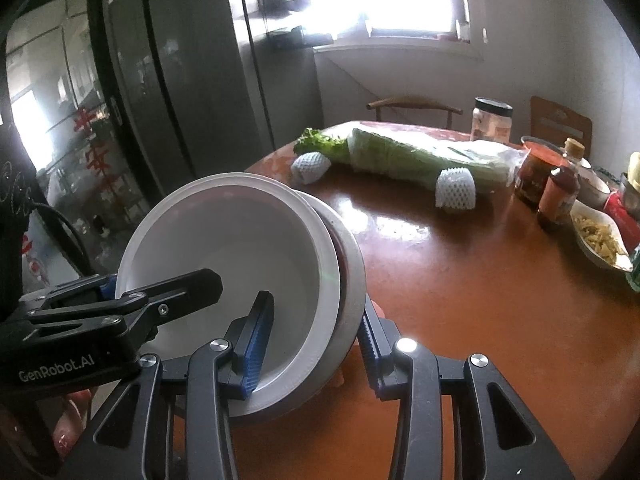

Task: Organize plates and bowls
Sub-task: 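Hold the bowl stack over the grey tray and level it with the left tool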

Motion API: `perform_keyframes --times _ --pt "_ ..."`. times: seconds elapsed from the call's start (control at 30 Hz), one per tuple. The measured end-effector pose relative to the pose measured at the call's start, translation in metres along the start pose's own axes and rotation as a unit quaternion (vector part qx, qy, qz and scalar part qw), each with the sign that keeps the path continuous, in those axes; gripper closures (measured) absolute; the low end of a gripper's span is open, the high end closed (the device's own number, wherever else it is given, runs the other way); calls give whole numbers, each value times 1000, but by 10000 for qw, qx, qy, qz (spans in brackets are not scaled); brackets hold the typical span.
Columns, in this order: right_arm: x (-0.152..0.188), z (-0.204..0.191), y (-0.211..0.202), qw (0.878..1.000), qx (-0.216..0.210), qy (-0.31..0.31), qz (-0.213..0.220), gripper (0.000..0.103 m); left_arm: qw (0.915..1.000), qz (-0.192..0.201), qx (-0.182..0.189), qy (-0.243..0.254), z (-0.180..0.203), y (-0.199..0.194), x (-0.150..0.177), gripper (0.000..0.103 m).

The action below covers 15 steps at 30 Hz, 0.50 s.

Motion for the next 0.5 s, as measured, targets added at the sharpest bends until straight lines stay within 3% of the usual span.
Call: perform_keyframes --times 0.5 --pt "9 4 35 9993 -29 172 -338 61 9997 -218 -81 -35 -15 31 3 44"
Point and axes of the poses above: each gripper's, at about its wrist camera, not at the fingertips, and y roughly the way its jaws point, z to its right, x to its underside, the point moved 3 cm from there along y, roughly the way its jaws point, and after that the axes turned 6 degrees about -z, right-handed, at the moved point
